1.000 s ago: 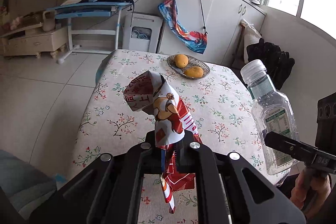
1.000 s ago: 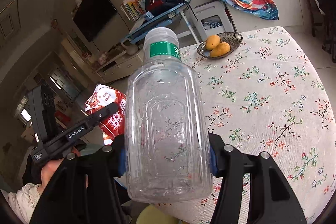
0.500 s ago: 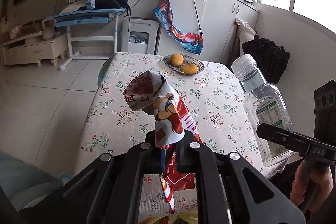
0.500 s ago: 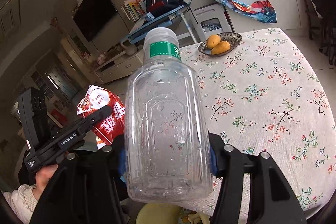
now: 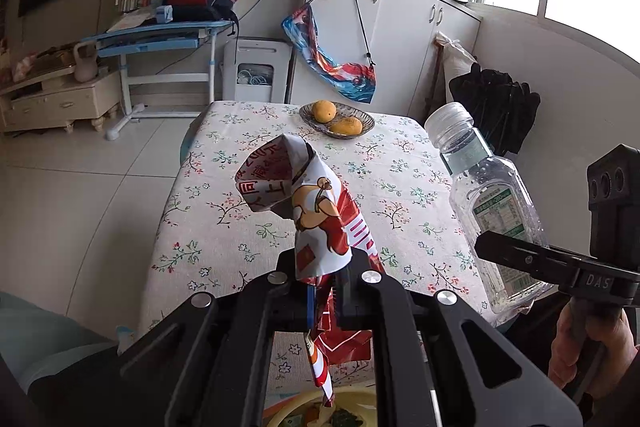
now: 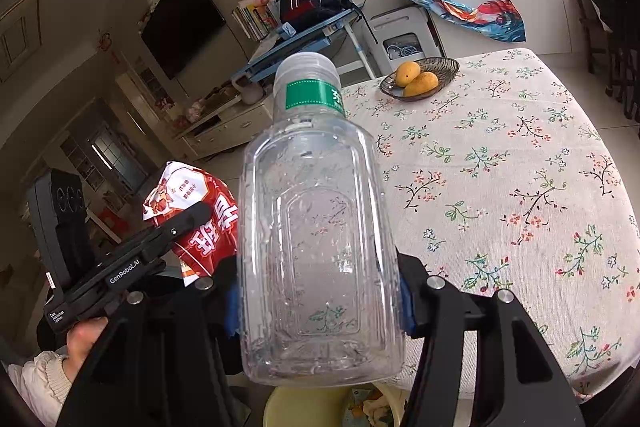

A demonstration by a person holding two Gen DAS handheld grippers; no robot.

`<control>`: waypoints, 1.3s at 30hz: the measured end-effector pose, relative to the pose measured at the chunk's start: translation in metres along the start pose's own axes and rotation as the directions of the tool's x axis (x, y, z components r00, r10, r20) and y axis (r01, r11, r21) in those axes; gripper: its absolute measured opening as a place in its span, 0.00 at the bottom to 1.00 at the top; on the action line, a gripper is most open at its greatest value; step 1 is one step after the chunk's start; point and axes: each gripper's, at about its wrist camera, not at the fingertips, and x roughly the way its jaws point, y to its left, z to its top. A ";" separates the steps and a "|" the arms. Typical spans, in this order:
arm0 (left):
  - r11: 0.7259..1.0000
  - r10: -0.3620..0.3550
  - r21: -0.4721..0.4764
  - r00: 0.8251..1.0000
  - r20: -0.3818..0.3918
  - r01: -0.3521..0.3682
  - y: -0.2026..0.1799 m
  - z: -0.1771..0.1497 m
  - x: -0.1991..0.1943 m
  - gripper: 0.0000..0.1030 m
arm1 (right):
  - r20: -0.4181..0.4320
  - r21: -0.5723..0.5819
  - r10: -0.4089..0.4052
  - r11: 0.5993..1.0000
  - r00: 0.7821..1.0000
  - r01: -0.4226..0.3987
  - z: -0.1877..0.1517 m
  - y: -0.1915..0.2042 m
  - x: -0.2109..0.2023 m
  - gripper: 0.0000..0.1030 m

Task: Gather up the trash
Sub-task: 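Lift the clear bottle and carry it to the yellow basin with the right gripper, then drop the bottle and the wrapper into the yellow basin, opening both grippers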

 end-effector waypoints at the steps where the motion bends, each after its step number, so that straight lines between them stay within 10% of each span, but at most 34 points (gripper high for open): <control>1: 1.000 -0.003 0.001 1.000 -0.001 0.003 -0.001 -0.002 -0.002 0.07 | -0.003 0.001 0.002 1.000 1.000 -0.002 -0.001 0.001 0.000 0.54; 19: 0.994 -0.110 -0.013 0.963 -0.247 0.111 -0.018 -0.076 -0.040 0.07 | -0.146 -0.068 -0.001 0.998 0.989 -0.009 -0.055 0.035 -0.008 0.54; 28: 0.995 -0.078 0.021 0.888 -0.453 0.098 -0.039 -0.116 -0.044 0.12 | -0.271 -0.085 -0.041 0.996 0.962 0.019 -0.090 0.045 -0.005 0.54; 32: 0.995 -0.050 0.047 0.863 -0.502 0.084 -0.041 -0.128 -0.050 0.34 | -0.338 -0.108 -0.067 0.994 0.939 0.032 -0.108 0.050 0.001 0.54; 39: 1.000 0.011 0.013 0.894 -0.448 -0.006 -0.014 -0.113 -0.070 0.52 | -0.447 -0.147 -0.098 0.989 0.889 0.035 -0.132 0.053 0.019 0.55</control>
